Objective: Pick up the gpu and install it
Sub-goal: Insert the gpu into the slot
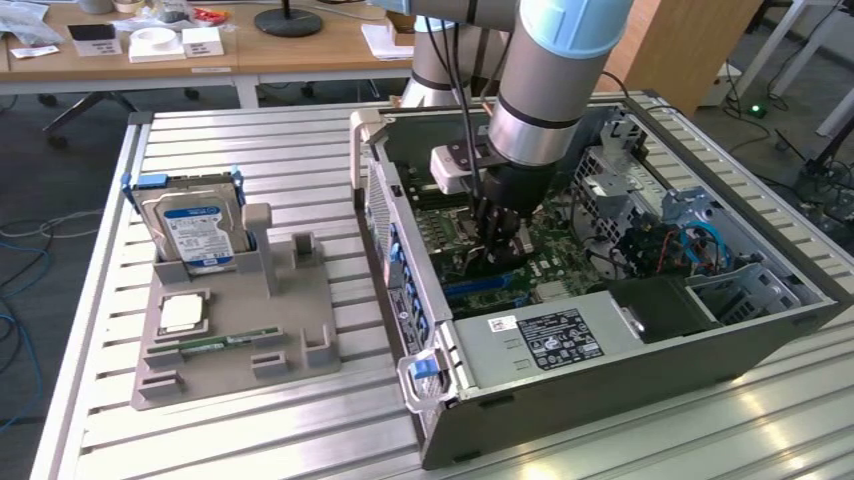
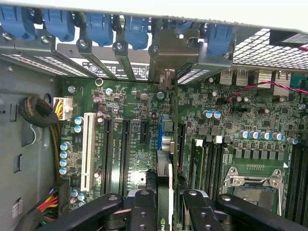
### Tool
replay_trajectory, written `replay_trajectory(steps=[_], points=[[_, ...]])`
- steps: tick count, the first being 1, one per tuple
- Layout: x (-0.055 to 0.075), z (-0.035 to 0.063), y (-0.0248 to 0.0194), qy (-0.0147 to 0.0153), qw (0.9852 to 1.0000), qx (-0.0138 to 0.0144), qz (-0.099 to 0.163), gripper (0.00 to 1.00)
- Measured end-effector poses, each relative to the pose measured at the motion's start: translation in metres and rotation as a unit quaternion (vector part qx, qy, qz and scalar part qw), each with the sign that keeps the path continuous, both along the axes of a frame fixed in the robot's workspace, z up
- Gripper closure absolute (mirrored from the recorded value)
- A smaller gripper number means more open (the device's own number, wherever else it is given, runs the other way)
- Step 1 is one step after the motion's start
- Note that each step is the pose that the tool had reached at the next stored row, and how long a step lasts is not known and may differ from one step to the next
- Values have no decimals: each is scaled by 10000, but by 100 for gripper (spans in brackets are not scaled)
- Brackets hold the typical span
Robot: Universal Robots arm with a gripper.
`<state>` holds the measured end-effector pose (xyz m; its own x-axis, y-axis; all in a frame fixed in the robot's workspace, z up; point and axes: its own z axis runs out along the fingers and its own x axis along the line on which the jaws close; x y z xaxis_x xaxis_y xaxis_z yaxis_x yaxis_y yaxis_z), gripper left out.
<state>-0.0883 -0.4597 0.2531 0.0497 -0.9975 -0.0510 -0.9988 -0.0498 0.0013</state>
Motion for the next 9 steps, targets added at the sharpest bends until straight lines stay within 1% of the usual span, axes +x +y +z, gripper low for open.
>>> replay_trajectory(steps=[9], points=[[0,-23,0,1,10000,-1,0,74]])
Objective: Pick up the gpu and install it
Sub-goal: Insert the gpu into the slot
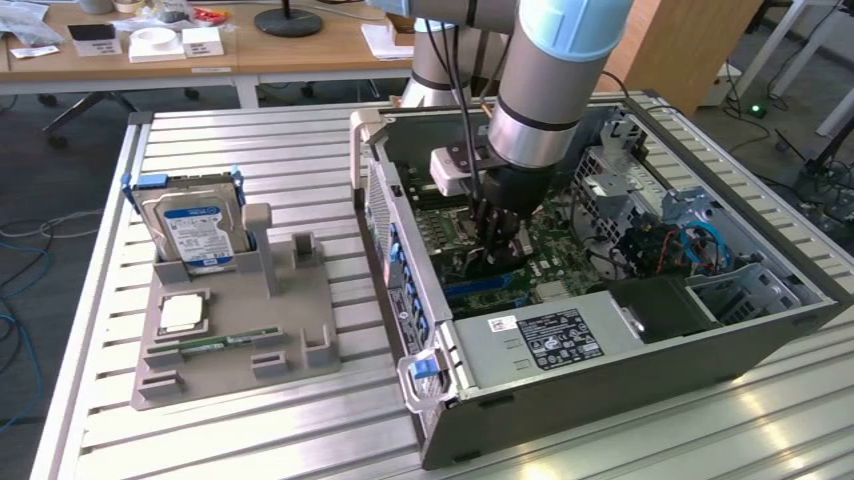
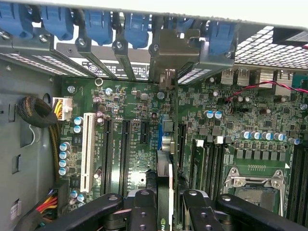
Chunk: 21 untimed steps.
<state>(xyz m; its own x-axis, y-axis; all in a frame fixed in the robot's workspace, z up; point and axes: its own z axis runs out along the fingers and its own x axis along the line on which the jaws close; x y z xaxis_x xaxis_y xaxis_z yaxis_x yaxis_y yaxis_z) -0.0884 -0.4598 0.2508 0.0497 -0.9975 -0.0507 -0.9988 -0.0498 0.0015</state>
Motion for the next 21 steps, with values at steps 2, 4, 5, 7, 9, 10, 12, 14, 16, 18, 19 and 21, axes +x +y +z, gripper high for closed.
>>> replay_trajectory(steps=[2,4,5,7,9,10,12,14,16,18,19,21], points=[[0,-4,0,-1,10000,1,0,74],[1,-14,1,-1,10000,2,0,74],[0,-18,0,-1,10000,1,0,74],[0,-19,0,0,10000,0,0,74],[0,-19,0,0,10000,0,0,74],[0,-20,0,-1,10000,1,0,74],[0,-19,1,-1,10000,2,0,74],[0,-10,1,-1,10000,3,0,74],[0,7,1,0,10000,2,0,74],[0,22,1,-1,10000,2,-1,74],[0,24,1,-1,10000,2,0,74],[0,25,0,-1,10000,1,0,74]])
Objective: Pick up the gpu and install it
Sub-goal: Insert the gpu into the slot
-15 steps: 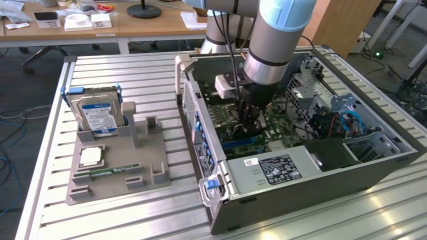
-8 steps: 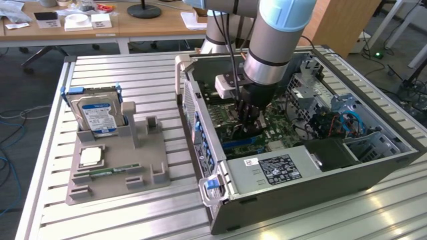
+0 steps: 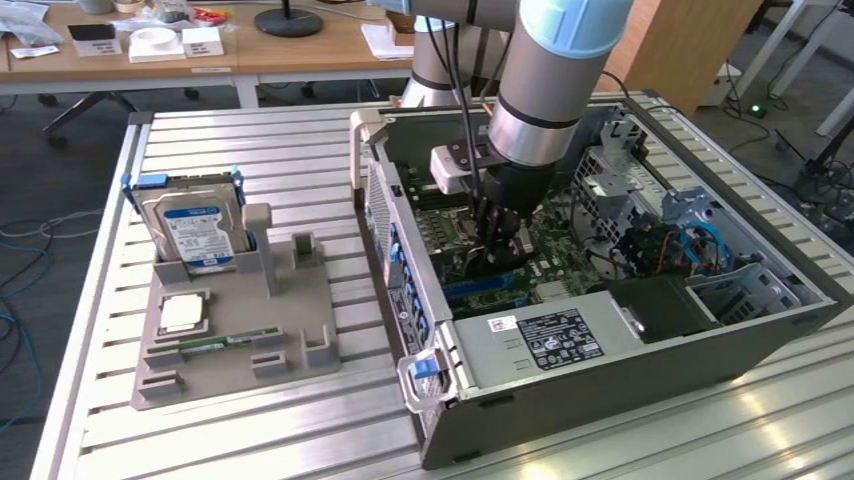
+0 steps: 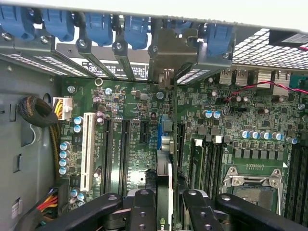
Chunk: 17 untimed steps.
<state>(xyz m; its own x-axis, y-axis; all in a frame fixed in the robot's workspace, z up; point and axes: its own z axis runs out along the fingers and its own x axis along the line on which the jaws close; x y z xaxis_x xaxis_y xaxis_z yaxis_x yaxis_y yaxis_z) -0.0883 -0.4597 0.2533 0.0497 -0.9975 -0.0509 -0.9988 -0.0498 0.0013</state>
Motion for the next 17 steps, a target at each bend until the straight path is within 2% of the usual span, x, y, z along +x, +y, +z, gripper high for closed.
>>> replay_trajectory(steps=[8,17], points=[[1,4,0,0,10000,-1,-2,74],[2,3,-12,1,10000,-19,-60,74]])
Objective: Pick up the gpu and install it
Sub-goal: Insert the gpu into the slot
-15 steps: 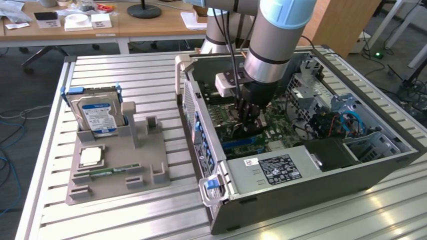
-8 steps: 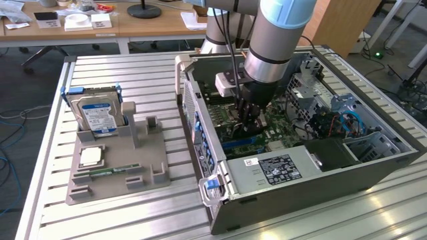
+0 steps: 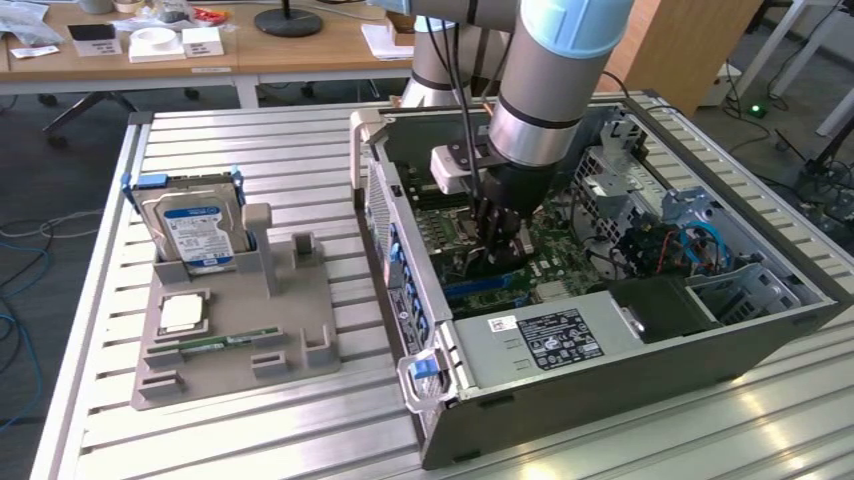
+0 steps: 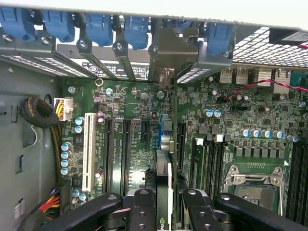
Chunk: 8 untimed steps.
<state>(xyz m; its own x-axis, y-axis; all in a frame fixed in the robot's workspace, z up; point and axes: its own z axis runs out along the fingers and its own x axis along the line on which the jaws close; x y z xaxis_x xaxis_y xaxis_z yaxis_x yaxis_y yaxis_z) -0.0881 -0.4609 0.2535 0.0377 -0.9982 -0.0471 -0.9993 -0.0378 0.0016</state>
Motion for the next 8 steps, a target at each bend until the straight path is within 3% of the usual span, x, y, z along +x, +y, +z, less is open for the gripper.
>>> replay_trajectory(steps=[8], points=[[20,-2,0,0,10000,-29,-4,74]])
